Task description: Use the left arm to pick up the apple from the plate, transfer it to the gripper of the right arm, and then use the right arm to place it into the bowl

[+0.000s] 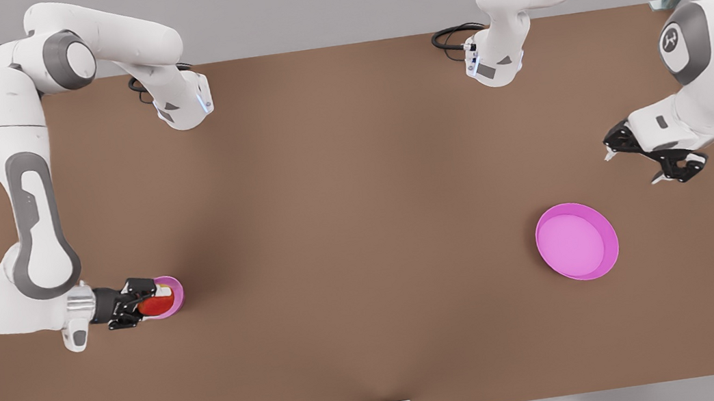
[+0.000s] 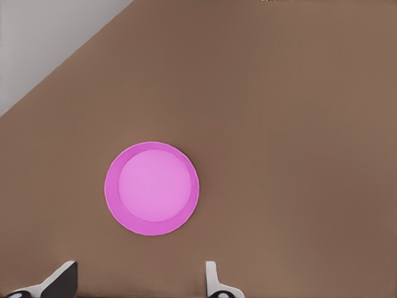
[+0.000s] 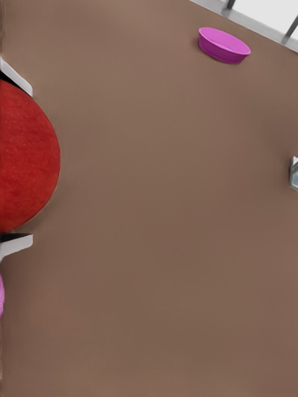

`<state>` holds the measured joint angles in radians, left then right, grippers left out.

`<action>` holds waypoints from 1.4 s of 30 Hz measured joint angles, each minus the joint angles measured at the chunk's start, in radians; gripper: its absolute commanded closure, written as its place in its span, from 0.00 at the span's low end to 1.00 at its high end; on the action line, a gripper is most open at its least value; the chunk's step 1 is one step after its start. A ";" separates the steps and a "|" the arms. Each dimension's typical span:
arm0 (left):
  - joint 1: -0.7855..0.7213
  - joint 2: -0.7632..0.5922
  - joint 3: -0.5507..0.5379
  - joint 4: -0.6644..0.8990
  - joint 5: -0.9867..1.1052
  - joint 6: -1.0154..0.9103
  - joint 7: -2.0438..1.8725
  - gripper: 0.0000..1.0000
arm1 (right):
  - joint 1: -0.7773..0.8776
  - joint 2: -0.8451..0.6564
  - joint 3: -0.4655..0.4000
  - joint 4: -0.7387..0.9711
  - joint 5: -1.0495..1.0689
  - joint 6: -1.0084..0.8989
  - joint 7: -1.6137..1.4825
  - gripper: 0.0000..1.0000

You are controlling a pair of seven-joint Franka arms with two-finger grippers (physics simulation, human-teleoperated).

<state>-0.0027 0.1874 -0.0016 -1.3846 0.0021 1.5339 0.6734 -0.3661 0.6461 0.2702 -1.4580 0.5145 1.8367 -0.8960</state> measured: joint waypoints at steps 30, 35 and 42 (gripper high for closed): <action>-0.011 0.008 0.000 -0.007 -0.004 -0.046 -0.579 0.00 | 0.012 0.121 -0.005 0.016 -0.403 0.072 0.024 0.07; -0.011 0.008 0.000 -0.007 -0.004 -0.047 -0.614 0.00 | 0.012 0.121 -0.004 0.016 -0.411 0.076 0.028 0.05; -0.013 0.008 -0.001 -0.005 -0.004 -0.047 -0.648 0.00 | 0.215 -0.073 0.057 0.333 -0.611 -0.095 0.131 0.00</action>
<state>-0.0156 0.1950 -0.0029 -1.3898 -0.0021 1.4869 0.0253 -0.1514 0.5730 0.3270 -1.1246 -0.0962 1.7420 -0.7650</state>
